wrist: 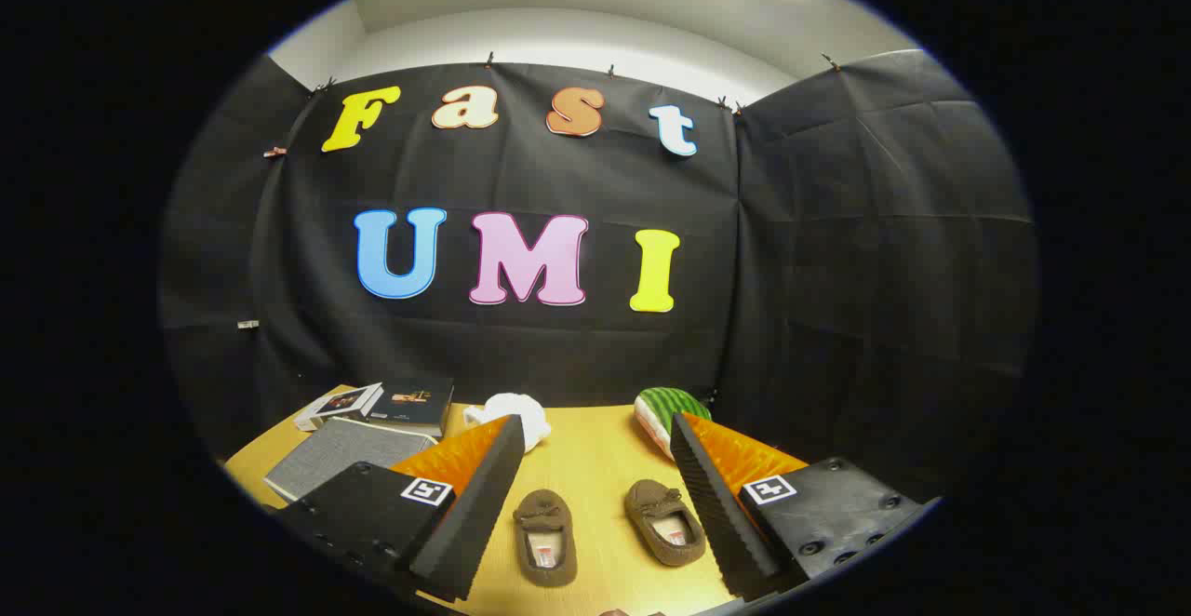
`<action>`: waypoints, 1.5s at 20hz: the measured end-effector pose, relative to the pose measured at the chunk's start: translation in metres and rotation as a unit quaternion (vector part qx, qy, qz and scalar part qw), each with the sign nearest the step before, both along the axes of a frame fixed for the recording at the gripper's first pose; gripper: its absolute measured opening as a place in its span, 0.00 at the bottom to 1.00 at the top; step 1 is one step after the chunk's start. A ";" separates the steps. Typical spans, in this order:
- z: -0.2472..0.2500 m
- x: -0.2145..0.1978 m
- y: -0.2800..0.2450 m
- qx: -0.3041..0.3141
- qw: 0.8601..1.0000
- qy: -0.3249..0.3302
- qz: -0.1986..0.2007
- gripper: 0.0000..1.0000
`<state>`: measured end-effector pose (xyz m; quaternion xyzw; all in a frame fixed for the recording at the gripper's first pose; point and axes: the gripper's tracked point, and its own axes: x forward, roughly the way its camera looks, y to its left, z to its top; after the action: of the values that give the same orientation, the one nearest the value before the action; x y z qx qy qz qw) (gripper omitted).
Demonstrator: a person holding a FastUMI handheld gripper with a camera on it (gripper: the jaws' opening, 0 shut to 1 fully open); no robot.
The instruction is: Open the storage box then place both shoes into the box .Put the left shoe in first, then the right shoe, with the right side of both shoes facing outward in a uniform manner.
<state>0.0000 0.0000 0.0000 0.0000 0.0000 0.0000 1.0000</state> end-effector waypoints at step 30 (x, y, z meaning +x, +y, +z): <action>-0.040 0.060 0.077 0.036 0.983 0.099 0.147 0.97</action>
<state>0.0603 0.0772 -0.0401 0.0360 0.0995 0.1469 0.9835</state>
